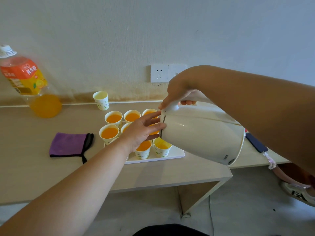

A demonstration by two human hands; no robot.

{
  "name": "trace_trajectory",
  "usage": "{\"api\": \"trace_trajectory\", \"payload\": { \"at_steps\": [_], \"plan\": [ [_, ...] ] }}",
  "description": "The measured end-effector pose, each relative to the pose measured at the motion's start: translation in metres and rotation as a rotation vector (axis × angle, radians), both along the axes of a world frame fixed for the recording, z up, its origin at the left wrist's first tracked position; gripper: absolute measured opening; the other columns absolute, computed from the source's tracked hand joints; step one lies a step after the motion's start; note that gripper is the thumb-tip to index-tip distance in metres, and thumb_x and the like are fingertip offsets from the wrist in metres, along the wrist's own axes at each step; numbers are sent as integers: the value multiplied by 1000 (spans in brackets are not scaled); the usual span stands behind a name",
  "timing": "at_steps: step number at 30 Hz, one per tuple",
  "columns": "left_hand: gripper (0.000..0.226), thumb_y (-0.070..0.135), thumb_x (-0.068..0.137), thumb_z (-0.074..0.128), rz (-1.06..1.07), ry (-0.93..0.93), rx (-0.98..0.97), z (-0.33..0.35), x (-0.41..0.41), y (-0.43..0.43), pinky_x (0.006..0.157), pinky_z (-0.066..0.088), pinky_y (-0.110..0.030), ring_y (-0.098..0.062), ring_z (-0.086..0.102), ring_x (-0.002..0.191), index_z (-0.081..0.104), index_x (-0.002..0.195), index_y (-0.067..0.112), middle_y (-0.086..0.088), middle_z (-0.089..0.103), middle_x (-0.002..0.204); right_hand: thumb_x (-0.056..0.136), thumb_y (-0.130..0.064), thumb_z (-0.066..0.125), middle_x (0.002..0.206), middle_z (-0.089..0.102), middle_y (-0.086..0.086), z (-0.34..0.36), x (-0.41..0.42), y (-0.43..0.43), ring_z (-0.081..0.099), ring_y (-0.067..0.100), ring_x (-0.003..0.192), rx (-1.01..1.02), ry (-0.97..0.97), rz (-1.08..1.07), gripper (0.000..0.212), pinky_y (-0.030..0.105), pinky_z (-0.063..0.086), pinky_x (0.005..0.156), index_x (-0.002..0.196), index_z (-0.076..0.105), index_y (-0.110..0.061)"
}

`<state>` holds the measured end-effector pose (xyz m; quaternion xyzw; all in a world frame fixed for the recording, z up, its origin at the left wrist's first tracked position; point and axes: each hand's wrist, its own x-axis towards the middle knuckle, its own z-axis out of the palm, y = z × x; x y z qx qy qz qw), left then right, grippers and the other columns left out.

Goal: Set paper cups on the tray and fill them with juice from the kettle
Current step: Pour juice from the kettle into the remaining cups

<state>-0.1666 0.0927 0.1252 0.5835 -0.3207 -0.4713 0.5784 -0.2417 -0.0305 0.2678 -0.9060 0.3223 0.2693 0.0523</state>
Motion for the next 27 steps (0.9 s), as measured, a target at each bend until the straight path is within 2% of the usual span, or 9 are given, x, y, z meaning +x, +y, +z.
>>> {"api": "trace_trajectory", "payload": {
  "at_steps": [4,11,19,27],
  "plan": [
    [53,10,85,67,2,10,-5,0,0,-1,93,53,-38,-19,63,112,53,135,20,-2,64,127,90,-59,50,69,50,7,1,0,0,50,19,55,5,12,-10,53,28,43,53,74,52,-8],
    [52,8,86,67,11,29,-18,1,-1,-1,85,57,-31,-18,65,110,54,134,20,-2,64,125,90,-59,48,70,48,7,3,1,0,49,19,57,7,36,-26,54,28,43,53,76,51,-7],
    [52,9,85,68,18,50,-23,1,0,-2,90,55,-36,-19,64,111,54,134,20,-1,65,125,89,-60,50,69,50,7,6,5,1,52,20,56,-23,46,-18,53,29,45,54,76,53,-8],
    [54,9,84,68,7,66,-30,0,0,-2,94,53,-41,-22,63,112,53,135,19,-3,65,126,89,-61,49,84,57,11,9,10,4,56,24,69,-60,98,-24,60,30,48,61,96,59,-3]
  ]
}}
